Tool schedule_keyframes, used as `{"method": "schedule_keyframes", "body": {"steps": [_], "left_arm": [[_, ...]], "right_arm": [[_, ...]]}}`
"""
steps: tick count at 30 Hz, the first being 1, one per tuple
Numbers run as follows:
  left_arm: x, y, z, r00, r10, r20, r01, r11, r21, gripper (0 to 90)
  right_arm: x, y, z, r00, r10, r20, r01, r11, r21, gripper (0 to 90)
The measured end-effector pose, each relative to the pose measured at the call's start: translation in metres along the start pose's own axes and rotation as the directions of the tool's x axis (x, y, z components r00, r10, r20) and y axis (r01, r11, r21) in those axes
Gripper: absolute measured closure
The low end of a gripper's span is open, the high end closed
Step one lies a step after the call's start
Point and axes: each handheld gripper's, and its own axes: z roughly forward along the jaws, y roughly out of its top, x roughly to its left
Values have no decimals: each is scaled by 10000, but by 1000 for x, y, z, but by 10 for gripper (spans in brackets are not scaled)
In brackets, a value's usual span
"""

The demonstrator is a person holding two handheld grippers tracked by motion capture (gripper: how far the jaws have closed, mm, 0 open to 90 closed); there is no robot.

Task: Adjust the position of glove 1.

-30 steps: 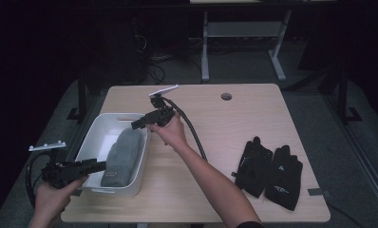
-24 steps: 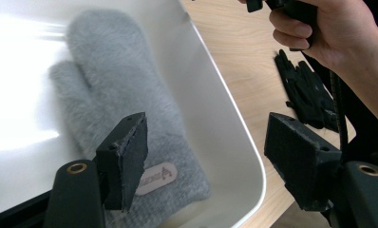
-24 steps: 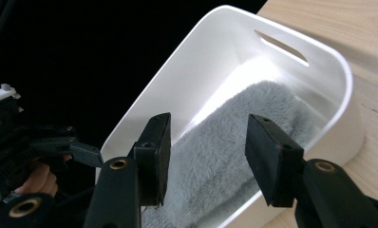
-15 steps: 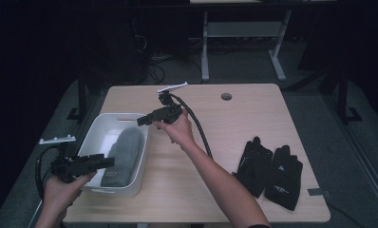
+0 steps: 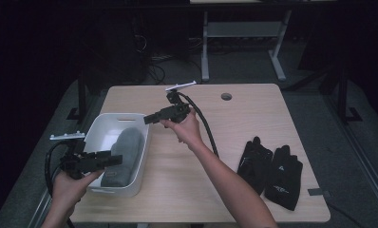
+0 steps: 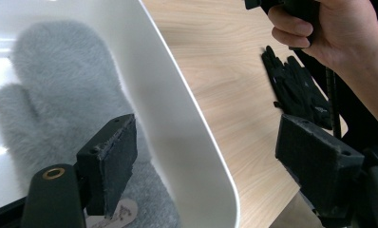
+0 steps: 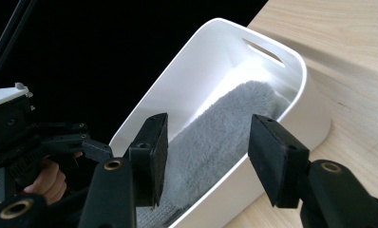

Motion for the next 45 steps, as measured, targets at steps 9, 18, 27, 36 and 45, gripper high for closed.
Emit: {"method": "schedule_keyframes", "body": {"steps": [9,18,27,36,45], "left_arm": [[-10,7,12,9998,166,103,-165,9999,-22,209],[-21,10,25,9989,383,270,-387,9991,148,200],[-32,16,38,9974,595,411,-608,9977,303,198],[-40,20,49,9950,733,676,-758,9965,353,195],[-48,24,60,9925,881,843,-923,9946,469,194]], "right_arm": [[-6,-6,-17,10000,19,30,-19,9999,-154,459],[-11,-14,-40,9998,99,170,-92,9991,-408,447],[-21,-23,-60,9991,256,338,-239,9984,-507,439],[-26,-29,-80,9986,392,368,-362,9962,-788,437],[-32,-36,-98,9975,570,427,-524,9934,-1016,434]]}}
